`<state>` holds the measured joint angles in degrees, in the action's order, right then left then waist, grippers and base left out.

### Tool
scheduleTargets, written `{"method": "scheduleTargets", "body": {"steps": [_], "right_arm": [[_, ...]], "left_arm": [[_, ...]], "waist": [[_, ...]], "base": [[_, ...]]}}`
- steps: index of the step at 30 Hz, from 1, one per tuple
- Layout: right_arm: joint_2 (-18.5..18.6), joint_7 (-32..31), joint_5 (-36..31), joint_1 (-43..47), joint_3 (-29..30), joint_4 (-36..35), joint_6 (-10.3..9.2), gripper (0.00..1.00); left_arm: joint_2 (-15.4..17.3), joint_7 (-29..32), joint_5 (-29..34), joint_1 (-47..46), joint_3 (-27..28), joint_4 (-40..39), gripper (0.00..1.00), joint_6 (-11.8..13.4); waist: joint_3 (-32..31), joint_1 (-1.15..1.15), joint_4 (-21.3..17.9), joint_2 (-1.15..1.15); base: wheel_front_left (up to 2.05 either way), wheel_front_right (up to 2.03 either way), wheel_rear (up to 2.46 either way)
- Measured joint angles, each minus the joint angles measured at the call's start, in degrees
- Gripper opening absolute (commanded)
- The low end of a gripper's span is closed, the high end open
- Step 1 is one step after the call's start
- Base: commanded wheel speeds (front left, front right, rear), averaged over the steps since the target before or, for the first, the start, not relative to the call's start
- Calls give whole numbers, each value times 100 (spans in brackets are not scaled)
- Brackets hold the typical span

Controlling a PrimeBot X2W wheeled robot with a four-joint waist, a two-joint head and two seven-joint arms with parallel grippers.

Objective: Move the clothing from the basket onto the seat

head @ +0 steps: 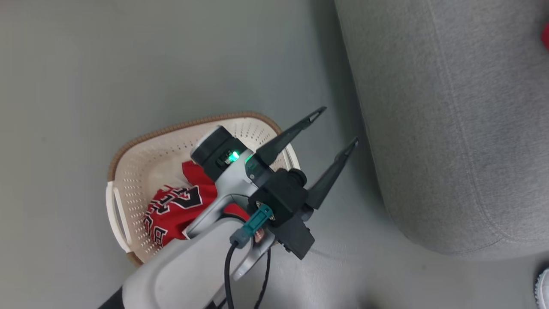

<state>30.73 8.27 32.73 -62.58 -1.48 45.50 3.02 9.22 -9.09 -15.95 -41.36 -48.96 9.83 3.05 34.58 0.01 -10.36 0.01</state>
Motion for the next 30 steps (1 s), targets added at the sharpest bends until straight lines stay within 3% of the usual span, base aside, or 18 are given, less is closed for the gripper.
{"method": "scheduleTargets", "body": {"steps": [8,9,10,11,12,20,30], "right_arm": [[-479,219,-157,-389,-343,571,-5,0],[-495,247,-180,-382,-365,665,-7,5],[-501,261,-208,-380,-380,740,-5,42],[-505,296,-215,-379,-397,815,-5,65],[-535,352,-299,-367,-485,984,12,100],[-742,546,-500,-96,-797,1060,209,100],[-869,603,-784,693,-1031,839,304,100]], "left_arm": [[66,68,158,-204,0,80,100,-2],[47,68,158,-204,-16,105,100,-4],[32,67,158,-204,-26,125,100,-4],[20,65,158,-204,-32,141,100,-5],[10,41,157,-204,-38,207,100,-9],[-44,-167,122,-144,-4,459,100,-2],[-188,-363,-216,203,90,865,100,-3]], "waist": [[588,0,-72,1],[629,0,-77,1],[656,0,-78,0],[666,0,-74,1],[627,-1,-51,0],[354,-1,-36,-1],[-298,-2,-72,-1]], "base": [[0,0,0],[0,0,0],[0,0,0],[0,0,0],[0,0,0],[0,0,0],[0,0,0]]}}
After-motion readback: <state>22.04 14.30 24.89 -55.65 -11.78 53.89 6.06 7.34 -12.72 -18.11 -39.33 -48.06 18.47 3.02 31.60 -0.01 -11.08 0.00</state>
